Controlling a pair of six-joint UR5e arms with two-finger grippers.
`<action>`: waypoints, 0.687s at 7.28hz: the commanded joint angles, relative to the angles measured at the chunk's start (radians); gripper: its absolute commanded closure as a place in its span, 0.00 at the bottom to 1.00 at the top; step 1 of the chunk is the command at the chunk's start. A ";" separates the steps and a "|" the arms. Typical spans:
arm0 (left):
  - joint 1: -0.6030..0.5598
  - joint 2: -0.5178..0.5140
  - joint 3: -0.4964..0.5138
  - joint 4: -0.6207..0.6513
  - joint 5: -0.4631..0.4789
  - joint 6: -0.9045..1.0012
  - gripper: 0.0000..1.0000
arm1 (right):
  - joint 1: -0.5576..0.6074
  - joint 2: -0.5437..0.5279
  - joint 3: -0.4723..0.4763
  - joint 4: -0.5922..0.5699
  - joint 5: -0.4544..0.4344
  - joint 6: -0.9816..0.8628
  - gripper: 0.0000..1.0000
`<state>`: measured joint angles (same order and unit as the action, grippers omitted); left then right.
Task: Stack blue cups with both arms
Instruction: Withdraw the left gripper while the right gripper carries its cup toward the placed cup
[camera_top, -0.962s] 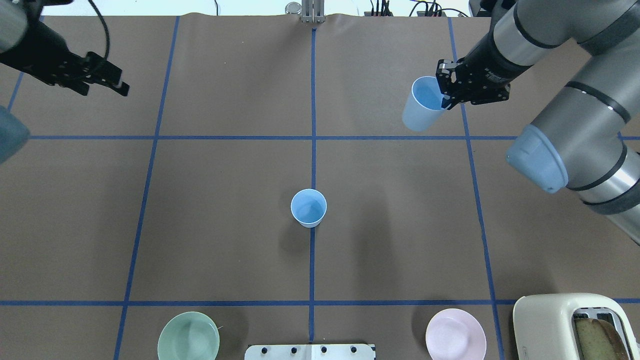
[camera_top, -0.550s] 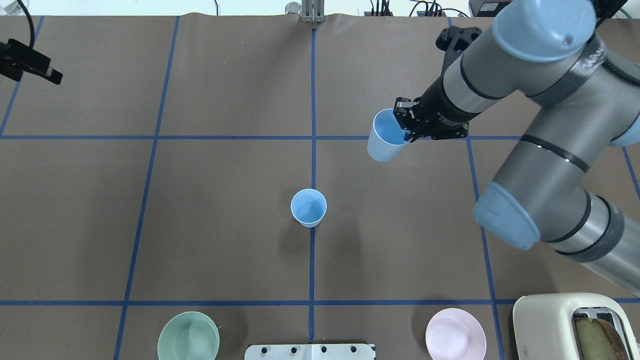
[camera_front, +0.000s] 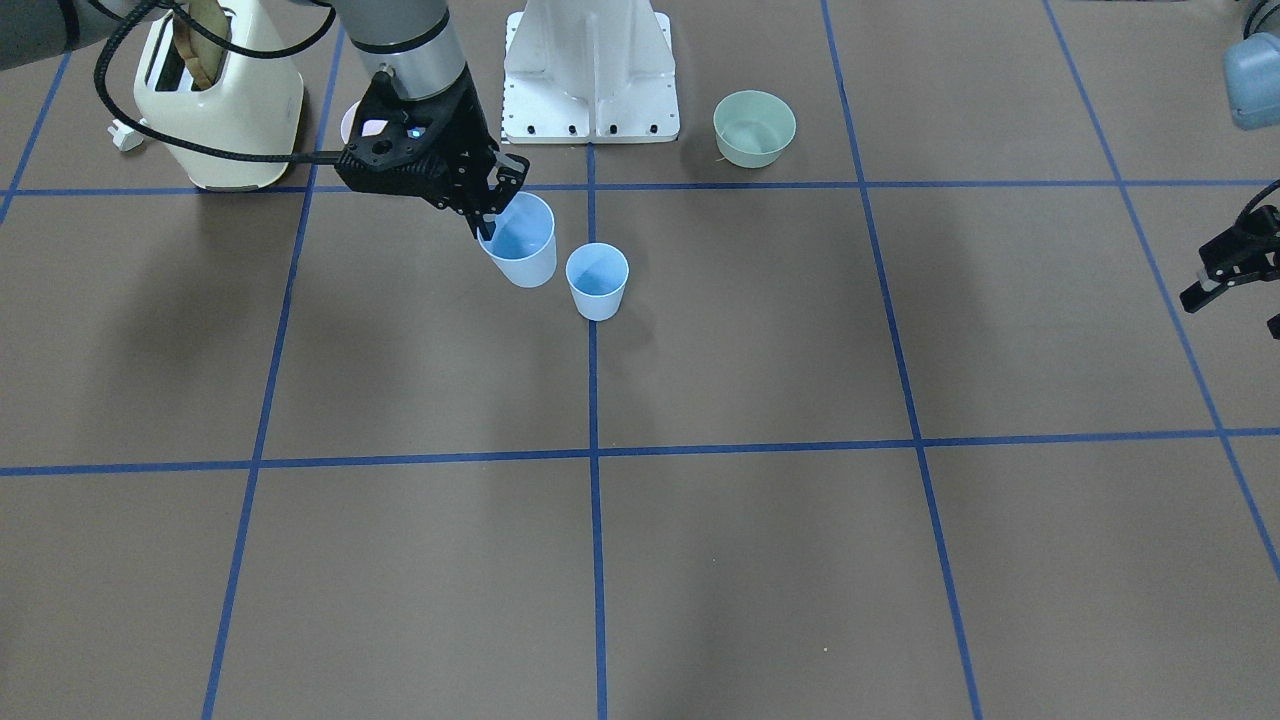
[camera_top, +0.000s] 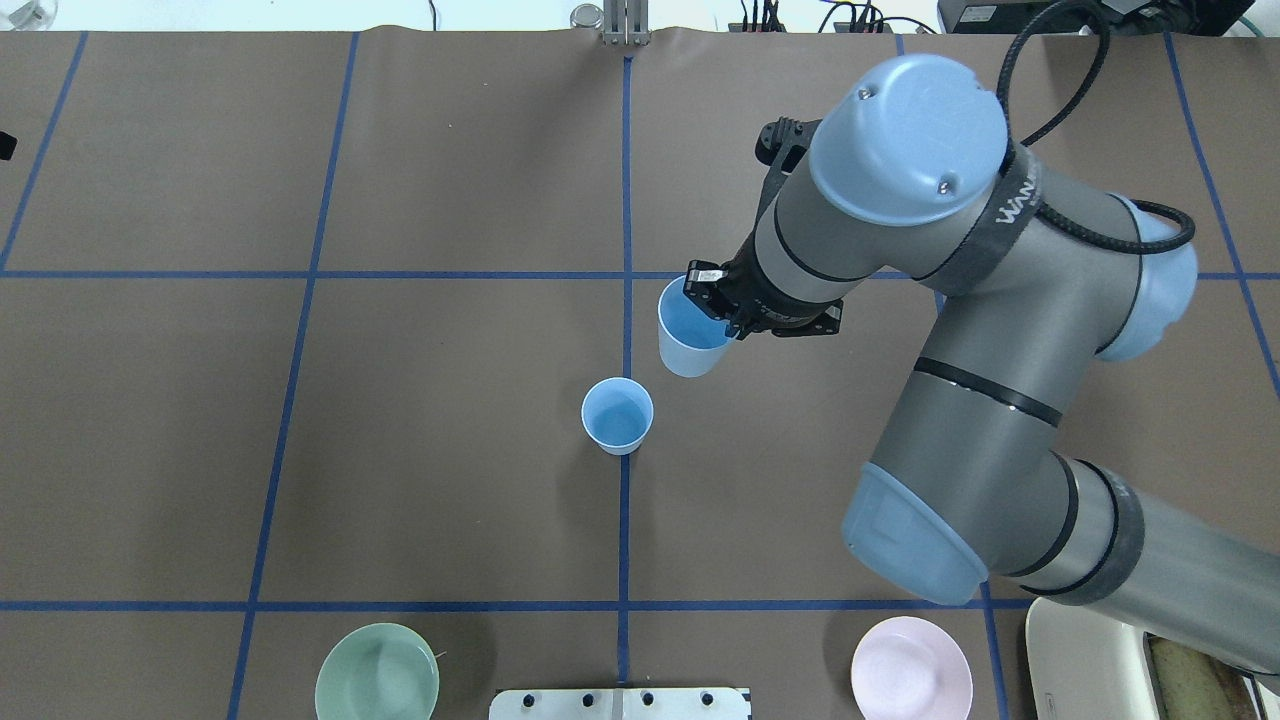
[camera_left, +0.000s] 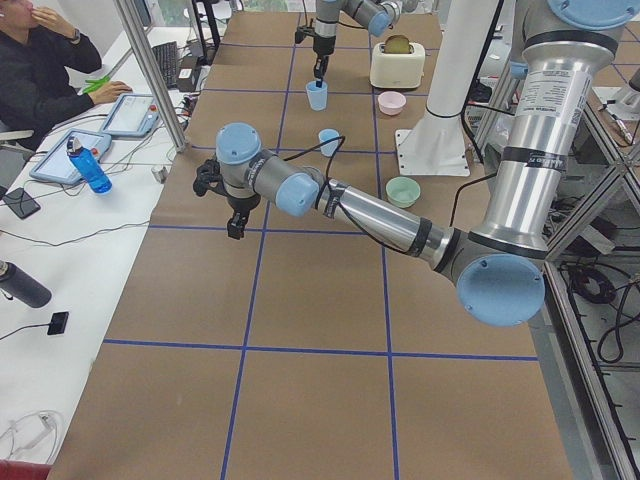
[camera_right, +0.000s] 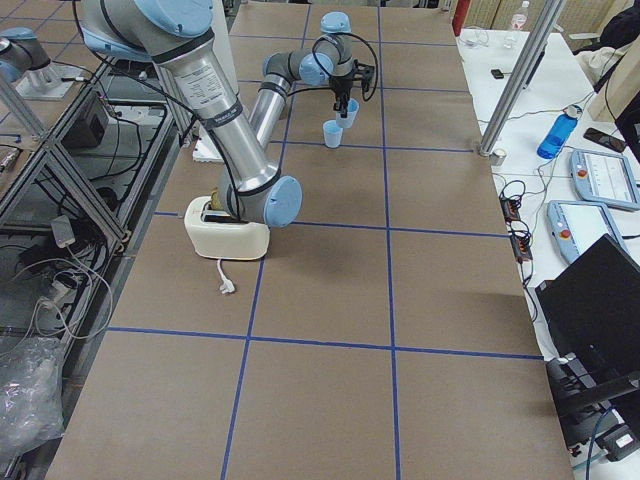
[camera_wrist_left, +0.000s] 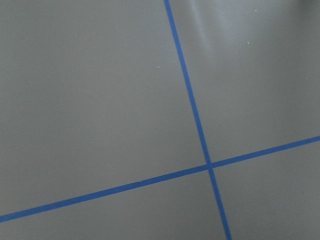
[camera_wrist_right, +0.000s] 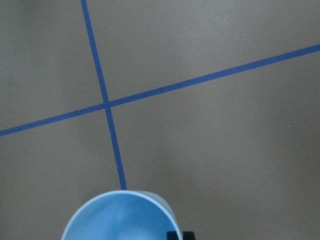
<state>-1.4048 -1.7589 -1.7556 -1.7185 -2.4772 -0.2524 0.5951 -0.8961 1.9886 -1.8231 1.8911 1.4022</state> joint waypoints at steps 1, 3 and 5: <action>-0.046 0.016 0.033 0.000 -0.015 0.079 0.03 | -0.064 0.052 -0.048 -0.021 -0.072 0.015 1.00; -0.072 0.016 0.054 0.000 -0.017 0.113 0.03 | -0.092 0.095 -0.099 -0.019 -0.102 0.038 1.00; -0.072 0.016 0.064 0.000 -0.015 0.113 0.03 | -0.124 0.094 -0.094 -0.019 -0.128 0.073 1.00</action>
<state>-1.4754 -1.7427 -1.6992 -1.7182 -2.4931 -0.1419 0.4923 -0.8038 1.8964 -1.8431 1.7812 1.4484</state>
